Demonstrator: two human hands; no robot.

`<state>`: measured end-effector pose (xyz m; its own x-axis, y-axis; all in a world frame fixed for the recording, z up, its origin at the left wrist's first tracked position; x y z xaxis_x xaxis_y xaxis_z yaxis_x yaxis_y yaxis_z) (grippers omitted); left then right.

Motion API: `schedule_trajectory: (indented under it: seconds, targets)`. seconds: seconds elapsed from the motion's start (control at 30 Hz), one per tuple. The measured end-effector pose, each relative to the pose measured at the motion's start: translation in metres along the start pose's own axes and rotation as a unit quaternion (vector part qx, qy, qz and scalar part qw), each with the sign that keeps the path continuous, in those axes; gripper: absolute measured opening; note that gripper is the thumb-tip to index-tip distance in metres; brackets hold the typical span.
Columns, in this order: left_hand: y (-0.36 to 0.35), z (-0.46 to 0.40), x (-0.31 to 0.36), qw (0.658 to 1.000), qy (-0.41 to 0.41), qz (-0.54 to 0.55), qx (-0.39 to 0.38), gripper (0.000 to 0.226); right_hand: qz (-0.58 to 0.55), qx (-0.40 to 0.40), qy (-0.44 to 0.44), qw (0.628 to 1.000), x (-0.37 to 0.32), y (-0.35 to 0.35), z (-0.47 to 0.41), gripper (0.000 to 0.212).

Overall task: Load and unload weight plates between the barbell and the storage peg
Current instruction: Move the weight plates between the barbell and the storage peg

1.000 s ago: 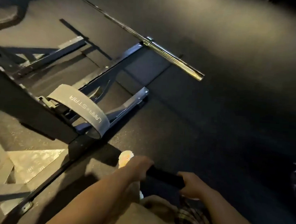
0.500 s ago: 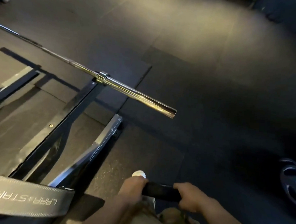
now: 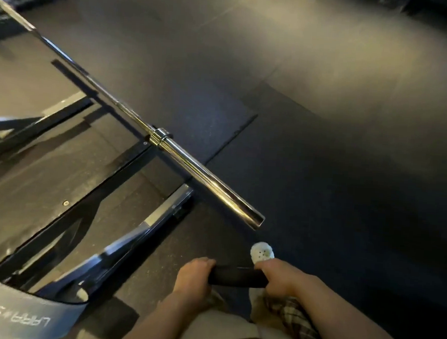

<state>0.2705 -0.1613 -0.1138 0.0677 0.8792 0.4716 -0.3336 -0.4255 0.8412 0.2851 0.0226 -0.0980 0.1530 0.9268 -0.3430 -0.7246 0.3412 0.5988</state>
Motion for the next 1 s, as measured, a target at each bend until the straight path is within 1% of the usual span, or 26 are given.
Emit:
schedule_trajectory:
  seconds: [0.1, 0.2, 0.33, 0.4, 0.47, 0.57, 0.73, 0.87, 1.0]
  targets:
    - [0.000, -0.015, 0.021, 0.997, 0.070, 0.015, 0.029, 0.017, 0.038, -0.044, 0.055, 0.997, 0.016, 0.030, -0.027, 0.040]
    - [-0.004, -0.021, 0.056, 0.992, 0.123, 0.014, 0.031, 0.019, 0.080, -0.070, 0.115, 0.988, 0.034, 0.066, -0.040, 0.040]
    - [-0.003, -0.036, 0.094, 0.981, 0.173, 0.012, 0.090, 0.025, 0.088, -0.066, 0.174, 0.979, 0.062, 0.113, -0.055, 0.036]
    - [0.004, -0.043, 0.106, 0.977, 0.184, 0.006, 0.112, 0.026, 0.085, -0.060, 0.192, 0.976, 0.066, 0.125, -0.061, 0.034]
    - [0.006, -0.047, 0.113, 0.970, 0.207, -0.001, 0.130, 0.028, 0.094, -0.072, 0.221, 0.968, 0.067, 0.134, -0.066, 0.035]
    - [0.005, -0.044, 0.116, 0.962, 0.239, 0.008, 0.130, 0.029, 0.101, -0.085, 0.256, 0.958, 0.060, 0.139, -0.073, 0.035]
    - [0.003, -0.045, 0.115, 0.946, 0.285, 0.026, 0.152, 0.020, 0.128, -0.103, 0.274, 0.947, 0.052, 0.141, -0.084, 0.033]
    - [-0.004, -0.049, 0.109, 0.940, 0.307, 0.049, 0.140, 0.020, 0.144, -0.123, 0.272, 0.944, 0.046, 0.145, -0.094, 0.031]
    - [-0.008, -0.043, 0.099, 0.931, 0.326, 0.069, 0.146, 0.022, 0.180, -0.137, 0.292, 0.929, 0.031, 0.139, -0.104, 0.028]
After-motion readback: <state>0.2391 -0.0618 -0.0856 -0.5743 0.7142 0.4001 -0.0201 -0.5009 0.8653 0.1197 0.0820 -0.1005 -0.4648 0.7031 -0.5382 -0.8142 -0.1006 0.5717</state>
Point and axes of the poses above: each hand's wrist, its own z-axis away from the middle knuckle, its own y-axis out of the back of the hand, x = y × z, the point moved 7 cm from there along -z, towards the middle knuckle, and after that the axes turned 14 degrees about x, right-handed, at the moved point
